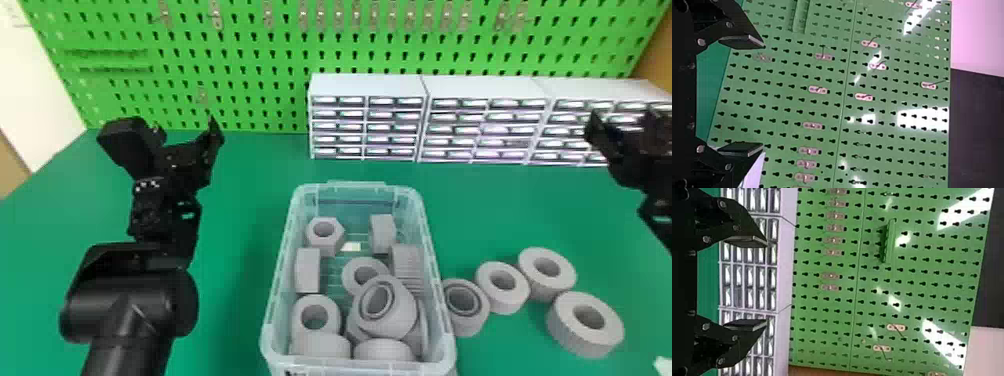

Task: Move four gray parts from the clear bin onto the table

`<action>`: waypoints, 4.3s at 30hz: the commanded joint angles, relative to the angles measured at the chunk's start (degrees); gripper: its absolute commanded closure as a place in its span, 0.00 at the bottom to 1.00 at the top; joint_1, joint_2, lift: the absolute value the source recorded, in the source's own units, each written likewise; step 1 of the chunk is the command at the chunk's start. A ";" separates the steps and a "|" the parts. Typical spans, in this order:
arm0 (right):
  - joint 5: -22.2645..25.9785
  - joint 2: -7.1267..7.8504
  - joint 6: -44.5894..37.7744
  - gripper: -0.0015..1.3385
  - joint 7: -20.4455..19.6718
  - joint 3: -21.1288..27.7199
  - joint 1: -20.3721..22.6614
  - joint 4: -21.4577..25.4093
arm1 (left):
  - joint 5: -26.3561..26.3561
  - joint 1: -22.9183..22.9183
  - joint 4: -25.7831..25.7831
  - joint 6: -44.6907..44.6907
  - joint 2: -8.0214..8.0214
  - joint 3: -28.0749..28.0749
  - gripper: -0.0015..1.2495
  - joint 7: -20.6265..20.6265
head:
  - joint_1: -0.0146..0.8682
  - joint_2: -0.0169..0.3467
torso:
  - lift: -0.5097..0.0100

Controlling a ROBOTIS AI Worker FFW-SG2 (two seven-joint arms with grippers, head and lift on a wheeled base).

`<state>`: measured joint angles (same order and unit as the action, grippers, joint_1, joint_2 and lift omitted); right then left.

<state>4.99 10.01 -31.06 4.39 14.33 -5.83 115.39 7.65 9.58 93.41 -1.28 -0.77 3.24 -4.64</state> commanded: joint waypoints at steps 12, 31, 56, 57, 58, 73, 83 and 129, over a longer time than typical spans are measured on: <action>-1.30 -0.52 4.78 0.40 0.00 4.39 3.63 -0.43 | 0.44 0.53 2.13 -4.00 0.92 0.89 0.28 4.38 | 0.80 0.24 | 0.88; -1.56 0.71 8.92 0.40 0.00 1.49 3.36 -5.70 | 1.76 0.27 2.04 -4.35 0.92 2.47 0.28 4.82 | 0.80 0.24 | 0.88; -0.86 1.33 10.15 0.40 0.00 -0.26 3.19 -7.37 | 2.73 0.00 1.25 -4.44 0.92 2.73 0.28 5.87 | 0.80 0.24 | 0.88; -0.77 1.33 10.41 0.40 0.00 -0.26 3.36 -7.37 | 2.73 -0.09 1.25 -4.44 0.92 2.73 0.28 5.79 | 0.80 0.24 | 0.88; -0.59 1.33 10.50 0.40 0.00 -0.26 3.45 -7.37 | 2.73 -0.09 1.25 -4.44 0.92 2.73 0.28 5.79 | 0.80 0.24 | 0.88; 0.46 1.42 10.41 0.40 0.00 -0.35 4.07 -6.23 | 3.25 -0.44 0.98 -4.44 0.92 2.38 0.28 5.96 | 0.80 0.24 | 0.88; 0.72 1.15 10.41 0.40 0.00 -0.26 4.24 -5.70 | 4.40 0.00 0.98 -4.61 0.92 2.91 0.28 6.84 | 0.80 0.24 | 0.88; -0.42 0.89 9.00 0.40 0.00 -1.41 4.42 -5.70 | 3.78 -0.26 -0.16 -4.88 0.92 3.35 0.28 6.93 | 0.80 0.24 | 0.88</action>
<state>4.61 10.90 -22.06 4.39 12.78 -1.38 109.69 11.35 9.33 93.44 -6.15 0.00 6.66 2.31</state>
